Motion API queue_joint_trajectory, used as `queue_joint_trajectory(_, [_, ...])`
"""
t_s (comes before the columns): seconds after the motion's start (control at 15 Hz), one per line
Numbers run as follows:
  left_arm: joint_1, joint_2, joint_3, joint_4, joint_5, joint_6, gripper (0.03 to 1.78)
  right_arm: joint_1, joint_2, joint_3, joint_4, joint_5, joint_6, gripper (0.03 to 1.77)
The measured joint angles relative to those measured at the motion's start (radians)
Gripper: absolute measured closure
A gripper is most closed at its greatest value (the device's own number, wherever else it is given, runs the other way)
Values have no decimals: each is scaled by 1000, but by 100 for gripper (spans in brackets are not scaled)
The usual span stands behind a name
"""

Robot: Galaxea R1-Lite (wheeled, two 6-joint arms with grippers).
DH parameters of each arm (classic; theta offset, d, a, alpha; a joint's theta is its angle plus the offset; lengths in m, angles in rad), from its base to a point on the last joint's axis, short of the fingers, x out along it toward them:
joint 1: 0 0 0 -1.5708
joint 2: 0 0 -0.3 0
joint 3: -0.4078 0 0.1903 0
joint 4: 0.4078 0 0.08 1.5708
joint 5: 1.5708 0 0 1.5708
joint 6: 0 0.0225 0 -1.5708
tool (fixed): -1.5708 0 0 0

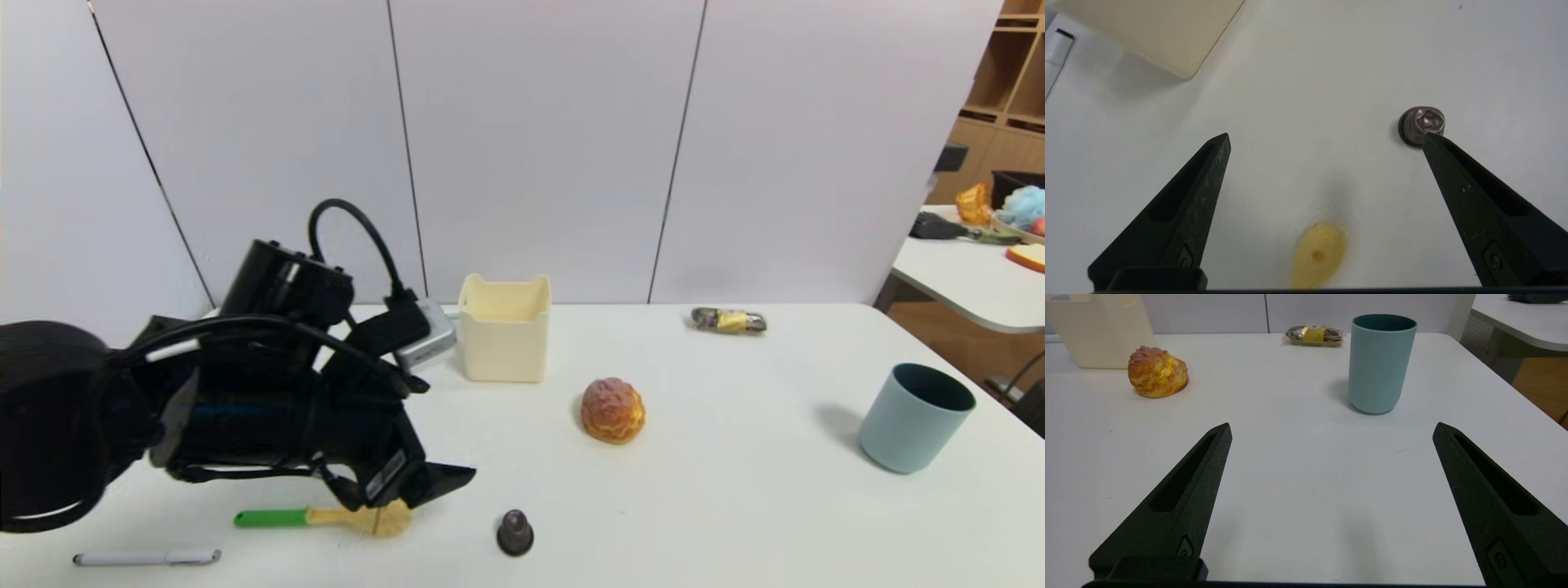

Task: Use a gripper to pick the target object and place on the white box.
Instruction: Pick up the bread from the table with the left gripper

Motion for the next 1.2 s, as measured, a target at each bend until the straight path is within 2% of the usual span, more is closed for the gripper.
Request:
queue_joint_trajectory(0.53, [-123,324,-335,4,0,-8,12,0,0,0,0,0,0,10])
queue_joint_trajectory(1.2, [-188,507,-533,-20,-1,2,12,0,0,0,0,1,0,10])
